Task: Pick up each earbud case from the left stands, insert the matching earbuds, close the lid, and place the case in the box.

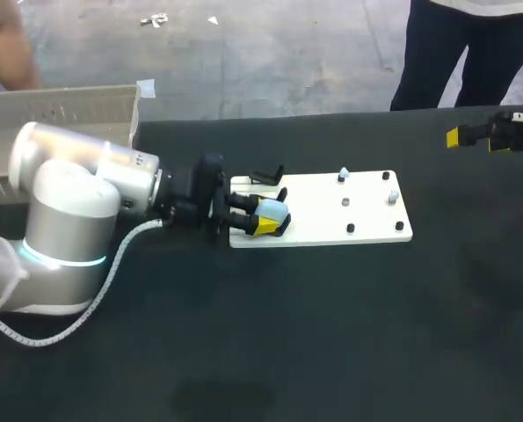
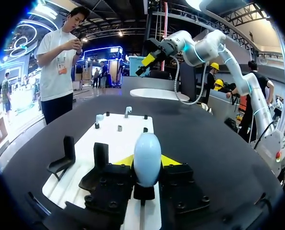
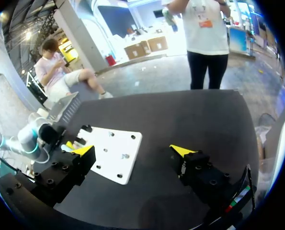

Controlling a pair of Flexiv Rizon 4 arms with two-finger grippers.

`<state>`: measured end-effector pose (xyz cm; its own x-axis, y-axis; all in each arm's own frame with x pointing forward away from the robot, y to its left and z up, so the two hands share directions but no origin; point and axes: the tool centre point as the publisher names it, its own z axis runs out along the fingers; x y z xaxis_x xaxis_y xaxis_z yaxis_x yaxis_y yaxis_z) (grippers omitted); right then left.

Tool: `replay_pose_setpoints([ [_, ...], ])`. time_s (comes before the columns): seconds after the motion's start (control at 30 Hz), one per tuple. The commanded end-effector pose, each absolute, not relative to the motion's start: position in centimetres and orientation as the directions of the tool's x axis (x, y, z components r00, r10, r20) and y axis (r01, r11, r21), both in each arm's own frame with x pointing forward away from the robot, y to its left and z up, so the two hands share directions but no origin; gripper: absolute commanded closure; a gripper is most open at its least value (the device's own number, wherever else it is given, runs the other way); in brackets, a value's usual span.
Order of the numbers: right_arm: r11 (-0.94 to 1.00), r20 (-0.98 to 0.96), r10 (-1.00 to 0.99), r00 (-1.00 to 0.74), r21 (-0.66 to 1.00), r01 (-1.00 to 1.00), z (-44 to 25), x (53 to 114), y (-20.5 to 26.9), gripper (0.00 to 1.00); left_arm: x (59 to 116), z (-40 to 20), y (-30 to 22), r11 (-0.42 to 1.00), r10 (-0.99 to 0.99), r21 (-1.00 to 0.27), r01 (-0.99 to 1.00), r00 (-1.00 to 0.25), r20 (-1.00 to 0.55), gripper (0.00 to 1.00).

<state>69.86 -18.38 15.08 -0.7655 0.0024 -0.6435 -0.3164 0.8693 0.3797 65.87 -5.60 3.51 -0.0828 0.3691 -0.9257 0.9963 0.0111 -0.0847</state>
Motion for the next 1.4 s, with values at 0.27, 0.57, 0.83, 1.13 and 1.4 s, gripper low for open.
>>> replay_pose_setpoints([
  [0.27,0.856,-0.604,-0.089,-0.792,0.361,-0.371,15.1,70.3,-16.1,0.00,64.9,7.1,-5.4,0.049,0.378,-0.083,0.995,-0.095,-0.921,1.00],
  [0.57,0.820,-0.555,-0.299,-0.776,0.267,-0.507,14.6,69.6,-9.7,0.00,67.4,9.8,-8.1,0.113,0.421,-0.014,0.993,-0.061,-0.905,1.00],
  [0.83,0.773,-0.529,-0.379,-0.759,0.270,-0.574,14.0,69.2,-6.5,0.00,69.0,11.1,-10.3,0.125,0.415,0.026,0.992,-0.028,-0.909,1.00],
  [1.13,0.720,-0.521,-0.442,-0.730,0.280,-0.635,13.8,68.8,-3.7,0.00,71.2,11.3,-12.0,0.118,0.427,0.035,0.992,-0.019,-0.904,1.00],
  [1.4,0.701,-0.518,-0.463,-0.719,0.283,-0.655,13.7,68.7,-2.7,0.00,71.6,11.9,-12.7,0.113,0.420,0.054,0.992,0.001,-0.907,1.00],
])
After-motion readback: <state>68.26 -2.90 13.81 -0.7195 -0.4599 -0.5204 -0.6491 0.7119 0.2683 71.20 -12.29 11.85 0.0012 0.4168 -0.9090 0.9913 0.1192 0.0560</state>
